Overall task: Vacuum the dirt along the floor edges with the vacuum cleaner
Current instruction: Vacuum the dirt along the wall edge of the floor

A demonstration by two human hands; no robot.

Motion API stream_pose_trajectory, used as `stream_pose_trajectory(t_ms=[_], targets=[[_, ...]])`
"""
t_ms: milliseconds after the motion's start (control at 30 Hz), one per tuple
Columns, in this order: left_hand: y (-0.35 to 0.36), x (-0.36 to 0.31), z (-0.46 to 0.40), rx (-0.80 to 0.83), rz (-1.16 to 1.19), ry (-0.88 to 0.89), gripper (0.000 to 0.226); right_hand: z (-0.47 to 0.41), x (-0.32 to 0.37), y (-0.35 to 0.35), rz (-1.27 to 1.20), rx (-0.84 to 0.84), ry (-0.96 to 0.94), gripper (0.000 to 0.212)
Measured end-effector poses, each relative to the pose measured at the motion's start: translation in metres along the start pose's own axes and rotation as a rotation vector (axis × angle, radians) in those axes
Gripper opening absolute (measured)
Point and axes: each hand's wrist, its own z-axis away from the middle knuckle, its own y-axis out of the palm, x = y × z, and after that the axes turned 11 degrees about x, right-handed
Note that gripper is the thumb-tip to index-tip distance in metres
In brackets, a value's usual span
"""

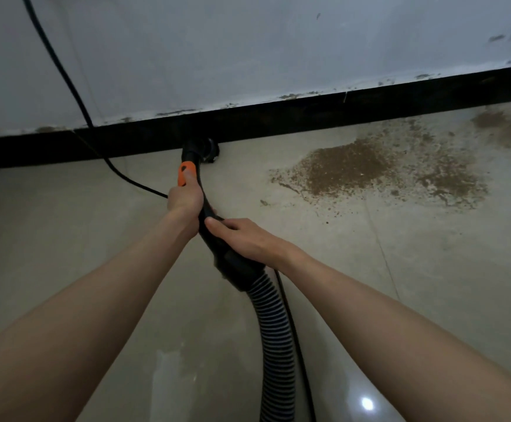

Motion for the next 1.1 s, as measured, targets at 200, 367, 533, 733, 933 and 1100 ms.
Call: stream_pose_trajectory(t_ms=[200,367,533,733,933,1100], targets=[[0.006,-0.006,-0.001,0.08,0.021,0.003,0.067,0.0,0.002,0.001,-0.09,-0.019,0.044,0.047],[0.036,-0.006,0.012,0.169,0.031,0.007,0.07,0.013,-0.015,-0.008,0.058,-0.168,0.062,0.048],[0.068,-0.012,0.026,0.245,-0.018,0.03,0.066,0.033,-0.033,-0.023,0.007,-0.258,0.049,0.053],[0.063,-0.005,0.03,0.236,0.022,0.021,0.07,0.047,-0.027,-0.018,-0.071,-0.214,0.04,0.054],[0.032,0.021,0.036,0.241,0.053,-0.005,0.074,0.055,-0.02,0.015,0.046,-0.156,0.074,0.061],[0.032,0.037,0.049,0.296,0.095,-0.014,0.078,0.067,-0.029,0.026,0.027,-0.132,0.146,0.054]])
